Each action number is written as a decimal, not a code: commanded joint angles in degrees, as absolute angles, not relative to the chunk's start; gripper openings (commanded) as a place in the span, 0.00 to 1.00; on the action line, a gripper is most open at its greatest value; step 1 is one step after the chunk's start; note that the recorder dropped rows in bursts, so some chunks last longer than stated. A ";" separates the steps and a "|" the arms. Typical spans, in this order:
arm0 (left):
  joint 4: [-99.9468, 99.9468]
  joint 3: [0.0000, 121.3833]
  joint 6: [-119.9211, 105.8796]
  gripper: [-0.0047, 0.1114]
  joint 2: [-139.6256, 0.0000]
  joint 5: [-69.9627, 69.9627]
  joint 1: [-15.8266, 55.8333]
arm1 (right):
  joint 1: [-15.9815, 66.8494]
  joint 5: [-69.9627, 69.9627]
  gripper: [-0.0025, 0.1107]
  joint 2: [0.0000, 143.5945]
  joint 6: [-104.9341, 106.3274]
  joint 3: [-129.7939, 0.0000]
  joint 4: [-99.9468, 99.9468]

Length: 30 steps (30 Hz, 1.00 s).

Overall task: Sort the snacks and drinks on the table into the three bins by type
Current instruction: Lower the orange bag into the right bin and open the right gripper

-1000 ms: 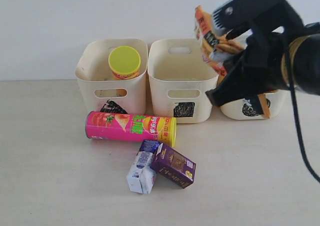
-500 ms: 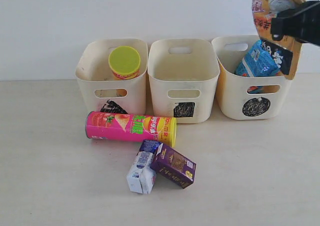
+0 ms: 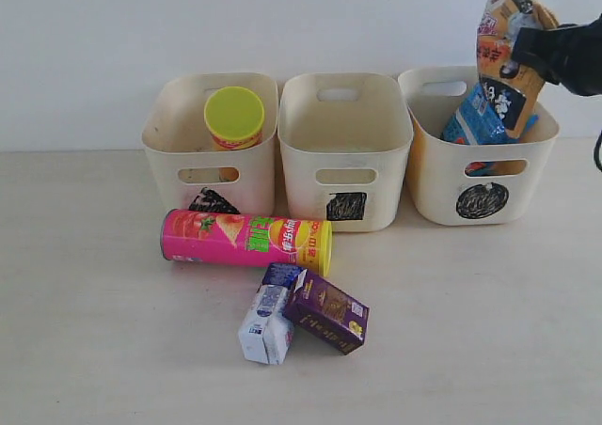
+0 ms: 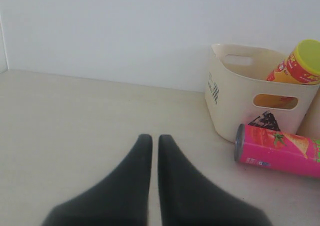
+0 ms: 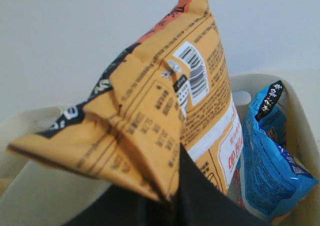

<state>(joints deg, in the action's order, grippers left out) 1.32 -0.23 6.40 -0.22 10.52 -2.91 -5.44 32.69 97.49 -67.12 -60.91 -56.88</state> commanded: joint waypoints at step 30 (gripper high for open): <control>1.13 0.00 6.81 0.07 0.00 10.15 -2.85 | -5.68 28.38 0.27 109.66 -73.49 -76.66 -70.79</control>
